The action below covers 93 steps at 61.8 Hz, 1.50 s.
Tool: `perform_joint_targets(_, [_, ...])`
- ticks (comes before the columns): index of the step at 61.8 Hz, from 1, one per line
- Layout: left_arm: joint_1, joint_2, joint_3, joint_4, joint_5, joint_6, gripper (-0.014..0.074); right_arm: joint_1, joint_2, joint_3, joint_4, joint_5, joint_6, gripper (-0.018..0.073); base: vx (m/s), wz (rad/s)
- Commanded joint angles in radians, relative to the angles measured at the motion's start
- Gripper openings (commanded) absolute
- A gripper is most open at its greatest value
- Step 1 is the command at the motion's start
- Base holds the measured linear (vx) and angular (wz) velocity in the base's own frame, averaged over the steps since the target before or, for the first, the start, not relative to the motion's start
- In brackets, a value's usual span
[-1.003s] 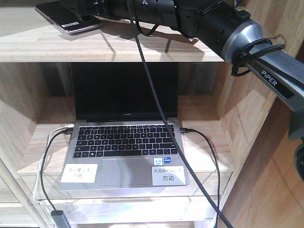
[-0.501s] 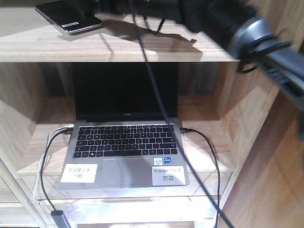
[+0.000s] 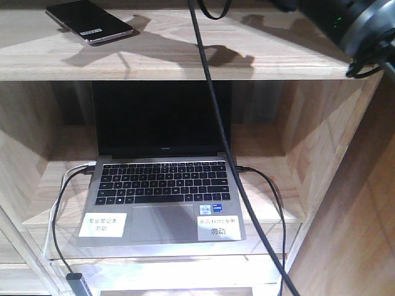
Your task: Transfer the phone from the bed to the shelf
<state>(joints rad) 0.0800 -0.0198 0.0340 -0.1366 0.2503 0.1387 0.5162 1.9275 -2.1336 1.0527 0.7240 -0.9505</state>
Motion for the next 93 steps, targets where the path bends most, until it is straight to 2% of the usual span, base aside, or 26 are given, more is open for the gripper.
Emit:
perform_joint_targets(1, [-0.004, -0.005, 0.003, -0.009, -0.069, -0.004, 0.0001, -0.006, -0.064, -0.032, 0.007, 0.017, 0.015, -0.0013, 0.00, 0.00])
perform_joint_targets(17, [-0.004, -0.005, 0.003, -0.009, -0.069, -0.004, 0.0001, -0.006, -0.069, -0.031, -0.062, 0.116, 0.076, -0.0006, 0.00, 0.00])
perform_joint_targets(32, [-0.004, -0.005, 0.003, -0.009, -0.069, -0.004, 0.0001, -0.021, -0.158, 0.094, -0.071, 0.046, 0.077, -0.0004, 0.00, 0.00])
perform_joint_targets(49, [-0.004, -0.005, 0.003, -0.009, -0.069, -0.004, 0.0001, -0.066, -0.369, 0.418, -0.056, -0.097, -0.005, -0.0004, 0.00, 0.00])
perform_joint_targets(59, [-0.004, -0.005, 0.003, -0.009, -0.069, -0.004, 0.0001, -0.065, -0.537, 0.634, -0.047, -0.250, -0.038, -0.0004, 0.00, 0.00])
perform_joint_targets(73, [-0.004, -0.005, 0.003, -0.009, -0.069, -0.004, 0.0001, -0.065, -0.777, 0.912, -0.045, -0.425, -0.041, -0.0004, 0.00, 0.00])
perform_joint_targets(93, [-0.004, -0.005, 0.003, -0.009, -0.069, -0.004, 0.0001, -0.065, -1.127, 1.275, -0.045, -0.594, -0.041, -0.0004, 0.00, 0.00])
